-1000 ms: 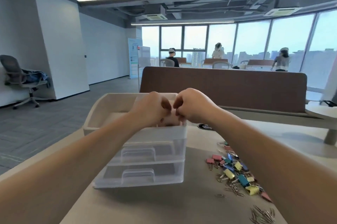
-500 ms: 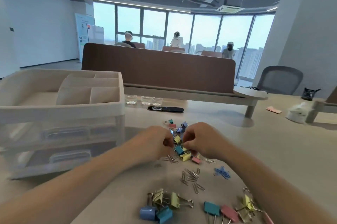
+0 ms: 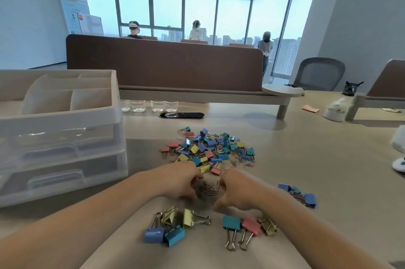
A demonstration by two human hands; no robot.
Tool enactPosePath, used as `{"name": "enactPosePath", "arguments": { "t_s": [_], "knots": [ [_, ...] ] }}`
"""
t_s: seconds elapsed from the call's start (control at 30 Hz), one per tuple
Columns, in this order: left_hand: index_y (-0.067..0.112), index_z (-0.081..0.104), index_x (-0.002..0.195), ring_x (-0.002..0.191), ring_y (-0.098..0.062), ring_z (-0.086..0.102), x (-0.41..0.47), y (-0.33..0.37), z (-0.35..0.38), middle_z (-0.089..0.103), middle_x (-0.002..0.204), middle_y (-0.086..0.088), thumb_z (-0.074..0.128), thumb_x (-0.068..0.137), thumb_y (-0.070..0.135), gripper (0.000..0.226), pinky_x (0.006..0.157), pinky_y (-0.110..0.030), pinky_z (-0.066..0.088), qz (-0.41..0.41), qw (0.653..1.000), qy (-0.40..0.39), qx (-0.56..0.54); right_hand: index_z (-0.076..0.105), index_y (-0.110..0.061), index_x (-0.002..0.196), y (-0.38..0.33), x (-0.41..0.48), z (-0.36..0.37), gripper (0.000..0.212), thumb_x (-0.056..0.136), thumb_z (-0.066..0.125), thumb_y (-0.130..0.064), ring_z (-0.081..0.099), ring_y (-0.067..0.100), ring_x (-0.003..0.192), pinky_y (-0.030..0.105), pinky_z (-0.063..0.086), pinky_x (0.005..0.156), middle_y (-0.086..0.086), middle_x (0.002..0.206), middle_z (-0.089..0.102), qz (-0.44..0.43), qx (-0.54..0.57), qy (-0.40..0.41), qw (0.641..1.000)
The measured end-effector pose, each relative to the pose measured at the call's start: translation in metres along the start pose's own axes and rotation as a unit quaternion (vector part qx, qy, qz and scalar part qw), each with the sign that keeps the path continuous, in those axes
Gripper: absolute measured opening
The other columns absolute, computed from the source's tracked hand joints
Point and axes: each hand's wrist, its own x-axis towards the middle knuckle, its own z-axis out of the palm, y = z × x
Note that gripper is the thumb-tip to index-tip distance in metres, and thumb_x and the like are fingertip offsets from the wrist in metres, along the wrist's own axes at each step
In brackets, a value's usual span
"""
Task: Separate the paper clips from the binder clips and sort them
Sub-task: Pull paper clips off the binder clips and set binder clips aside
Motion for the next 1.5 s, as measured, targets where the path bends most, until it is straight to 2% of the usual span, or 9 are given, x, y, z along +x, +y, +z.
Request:
{"name": "enactPosePath", "arguments": {
  "t_s": [0.1,0.2,0.27,0.4,0.7,0.93,1.1,1.27,1.5],
  "knots": [
    [0.014,0.065,0.102,0.092,-0.027,0.058,0.003,0.0,0.003,0.061,0.101,-0.007,0.068,0.082,0.034,0.028,0.081,-0.044,0.05,0.001,1.0,0.009,-0.004,0.058,-0.026,0.077,-0.002,0.003,0.005,0.022,0.083,0.074,-0.04,0.046,0.01,0.064,0.024,0.04,0.057,-0.006,0.075,0.055,-0.011,-0.009,0.028,1.0],
    [0.016,0.067,0.104,0.09,-0.023,0.057,0.005,0.001,0.004,0.061,0.1,-0.005,0.069,0.083,0.034,0.027,0.079,-0.039,0.049,0.005,1.0,0.019,-0.022,0.068,-0.015,0.097,-0.001,0.011,0.01,0.024,0.087,0.069,-0.036,0.059,0.017,0.076,0.033,0.053,0.07,0.002,0.088,0.066,-0.011,-0.021,0.049,0.999],
    [0.018,0.068,0.101,0.087,-0.022,0.058,0.007,0.003,0.005,0.062,0.096,-0.004,0.07,0.083,0.033,0.024,0.071,-0.033,0.046,0.004,0.999,0.029,-0.043,0.069,-0.017,0.103,0.0,0.015,0.012,0.016,0.091,0.066,-0.027,0.064,0.02,0.085,0.036,0.056,0.08,0.002,0.092,0.068,-0.023,-0.019,0.051,0.998],
    [0.026,0.059,0.087,0.077,-0.014,0.055,0.01,0.003,0.009,0.058,0.084,0.004,0.072,0.082,0.033,0.015,0.058,-0.026,0.034,-0.007,0.995,0.055,-0.084,0.066,-0.027,0.093,0.003,0.018,0.012,0.008,0.09,0.067,-0.02,0.063,0.017,0.086,0.032,0.056,0.079,-0.004,0.09,0.064,-0.034,0.045,0.092,0.994],
    [0.022,0.066,0.099,0.086,-0.016,0.059,0.013,0.003,0.011,0.064,0.096,0.002,0.07,0.085,0.029,0.016,0.077,-0.036,0.051,-0.023,0.991,0.062,-0.117,0.062,-0.028,0.088,-0.001,0.025,0.01,0.009,0.091,0.066,-0.02,0.062,0.017,0.089,0.029,0.053,0.079,0.001,0.097,0.065,-0.017,0.028,0.086,0.996],
    [0.021,0.063,0.096,0.086,-0.019,0.058,0.012,0.006,0.01,0.063,0.096,-0.002,0.069,0.087,0.027,0.013,0.067,-0.031,0.044,-0.04,0.992,0.062,-0.103,0.065,-0.018,0.105,-0.004,0.029,0.007,0.014,0.092,0.063,-0.018,0.064,0.019,0.089,0.034,0.056,0.081,0.002,0.099,0.066,-0.016,-0.024,0.069,0.997],
    [0.019,0.058,0.09,0.081,-0.019,0.055,0.01,0.01,0.009,0.062,0.093,-0.005,0.063,0.088,0.017,0.006,0.062,-0.028,0.039,-0.032,0.993,0.076,-0.089,0.061,-0.02,0.097,-0.008,0.027,0.006,0.008,0.093,0.057,-0.015,0.061,0.016,0.08,0.029,0.053,0.074,0.001,0.095,0.065,-0.025,-0.022,0.073,0.997],
    [0.016,0.063,0.103,0.088,-0.02,0.06,0.009,0.009,0.011,0.065,0.097,-0.004,0.06,0.088,0.012,0.015,0.073,-0.032,0.048,-0.033,0.99,0.078,-0.11,0.06,-0.018,0.1,-0.01,0.025,0.005,0.011,0.092,0.056,-0.013,0.062,0.018,0.085,0.032,0.055,0.077,0.002,0.097,0.065,-0.035,-0.013,0.079,0.996],
    [0.013,0.065,0.095,0.087,-0.024,0.061,0.009,0.007,0.012,0.065,0.094,-0.008,0.059,0.089,0.014,0.009,0.072,-0.036,0.048,-0.044,0.989,0.076,-0.115,0.063,-0.016,0.1,-0.009,0.026,0.008,0.011,0.091,0.057,-0.014,0.062,0.021,0.089,0.036,0.056,0.082,0.004,0.098,0.065,-0.033,-0.001,0.093,0.995]
  ]
}}
